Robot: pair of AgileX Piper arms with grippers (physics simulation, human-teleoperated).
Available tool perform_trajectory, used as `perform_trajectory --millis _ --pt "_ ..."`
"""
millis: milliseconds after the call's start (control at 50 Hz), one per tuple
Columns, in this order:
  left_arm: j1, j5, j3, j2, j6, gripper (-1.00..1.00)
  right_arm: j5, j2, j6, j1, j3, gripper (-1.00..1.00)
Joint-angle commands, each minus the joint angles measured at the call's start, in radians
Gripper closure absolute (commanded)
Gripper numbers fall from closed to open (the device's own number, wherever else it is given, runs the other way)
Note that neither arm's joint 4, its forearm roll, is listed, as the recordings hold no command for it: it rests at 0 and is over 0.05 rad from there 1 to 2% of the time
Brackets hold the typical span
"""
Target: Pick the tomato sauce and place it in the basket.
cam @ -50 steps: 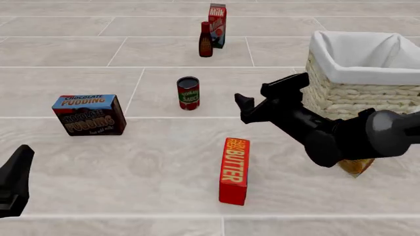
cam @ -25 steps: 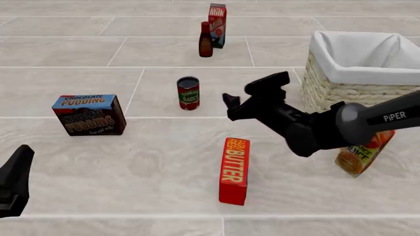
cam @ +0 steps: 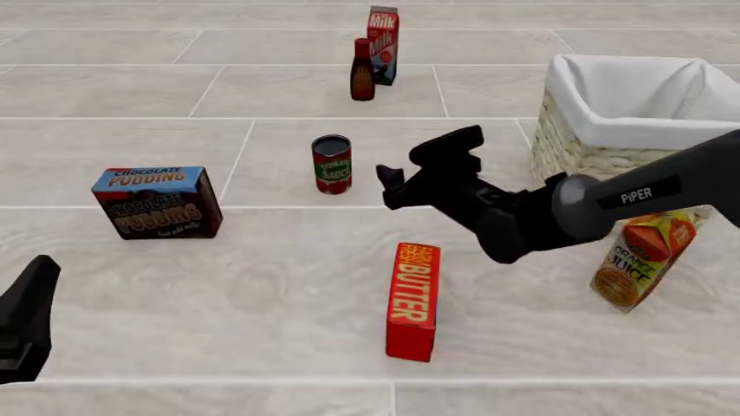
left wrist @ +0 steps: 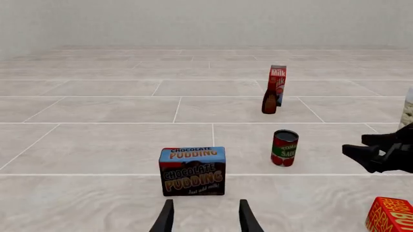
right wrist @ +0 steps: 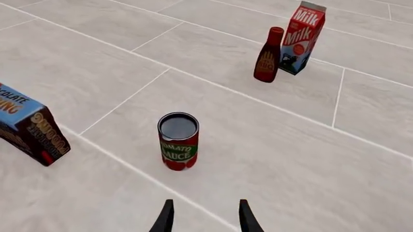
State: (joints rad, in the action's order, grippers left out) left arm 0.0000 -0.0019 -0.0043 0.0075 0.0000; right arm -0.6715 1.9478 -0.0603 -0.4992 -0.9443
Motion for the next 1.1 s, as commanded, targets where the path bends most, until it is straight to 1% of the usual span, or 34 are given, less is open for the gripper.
perform_trajectory --millis 20,80,300,360,380,480,720,900,1100 --pt "0.000 0.000 0.000 0.000 0.000 -1.00 0.019 0.052 -0.002 -0.006 -0.061 -1.00" --pt "0.000 0.000 0.000 0.000 0.000 -1.00 0.020 0.066 -0.009 -0.009 -0.076 -1.00" --pt "0.000 0.000 0.000 0.000 0.000 -1.00 0.033 0.112 -0.004 -0.011 -0.129 -1.00" --pt "0.000 0.000 0.000 0.000 0.000 -1.00 0.036 0.125 0.001 -0.014 -0.142 -1.00" --pt "0.000 0.000 0.000 0.000 0.000 -1.00 0.042 0.134 0.013 -0.022 -0.153 -1.00" --pt "0.000 0.000 0.000 0.000 0.000 -1.00 0.053 0.152 0.019 -0.021 -0.176 -1.00" --pt "0.000 0.000 0.000 0.000 0.000 -1.00 0.075 0.198 0.010 -0.029 -0.231 -1.00" --pt "0.000 0.000 0.000 0.000 0.000 -1.00 0.093 0.226 0.018 -0.035 -0.272 -1.00" --pt "0.000 0.000 0.000 0.000 0.000 -1.00 0.112 0.248 0.011 -0.041 -0.311 -1.00"
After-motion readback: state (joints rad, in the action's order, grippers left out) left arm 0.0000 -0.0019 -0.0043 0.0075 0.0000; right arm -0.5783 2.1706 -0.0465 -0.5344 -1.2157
